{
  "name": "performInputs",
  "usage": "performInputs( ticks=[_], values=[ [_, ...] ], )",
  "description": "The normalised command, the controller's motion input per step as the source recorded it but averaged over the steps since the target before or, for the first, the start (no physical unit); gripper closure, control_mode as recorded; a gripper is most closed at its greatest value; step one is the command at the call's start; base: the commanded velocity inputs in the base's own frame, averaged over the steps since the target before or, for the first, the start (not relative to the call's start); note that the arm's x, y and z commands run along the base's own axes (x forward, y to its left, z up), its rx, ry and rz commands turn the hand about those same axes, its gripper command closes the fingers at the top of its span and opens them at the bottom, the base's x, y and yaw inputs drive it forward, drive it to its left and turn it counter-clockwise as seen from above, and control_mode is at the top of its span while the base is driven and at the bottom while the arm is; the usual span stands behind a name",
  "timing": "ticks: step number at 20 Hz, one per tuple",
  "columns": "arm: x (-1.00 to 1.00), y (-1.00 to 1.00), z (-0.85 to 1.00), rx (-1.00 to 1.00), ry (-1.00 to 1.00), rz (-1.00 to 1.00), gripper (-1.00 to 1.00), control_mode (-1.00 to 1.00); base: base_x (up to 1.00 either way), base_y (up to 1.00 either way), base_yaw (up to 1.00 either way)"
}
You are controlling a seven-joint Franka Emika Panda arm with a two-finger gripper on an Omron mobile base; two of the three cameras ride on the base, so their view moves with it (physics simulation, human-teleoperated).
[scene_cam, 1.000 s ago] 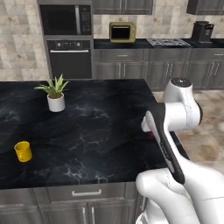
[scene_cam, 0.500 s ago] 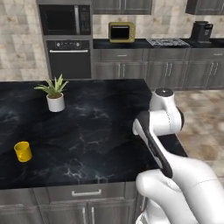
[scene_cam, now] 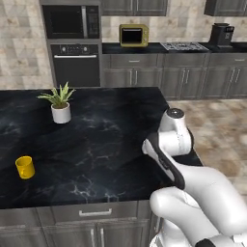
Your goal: Clear the mugs and bowl far away from the sink.
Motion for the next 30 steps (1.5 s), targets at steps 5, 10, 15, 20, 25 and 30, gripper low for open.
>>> performInputs(
  ticks=[5,10,15,20,25,30],
  values=[
    [0.34,0.00,-0.30,0.00,-0.02,0.08,1.00,-1.00,0.00,0.00,0.00],
    [0.39,0.00,-0.26,0.00,0.00,0.06,1.00,-1.00,0.00,0.00,0.00],
    [0.39,0.00,-0.30,0.00,0.01,0.03,1.00,-1.00,0.00,0.00,0.00],
    [0.38,0.00,-0.33,0.00,0.03,0.01,1.00,-1.00,0.00,0.00,0.00],
    [0.35,0.00,-0.30,0.00,0.01,0.01,1.00,-1.00,0.00,0.00,0.00],
    [0.33,0.01,-0.30,0.01,0.01,0.00,-1.00,-1.00,0.00,0.00,0.00]
  ],
)
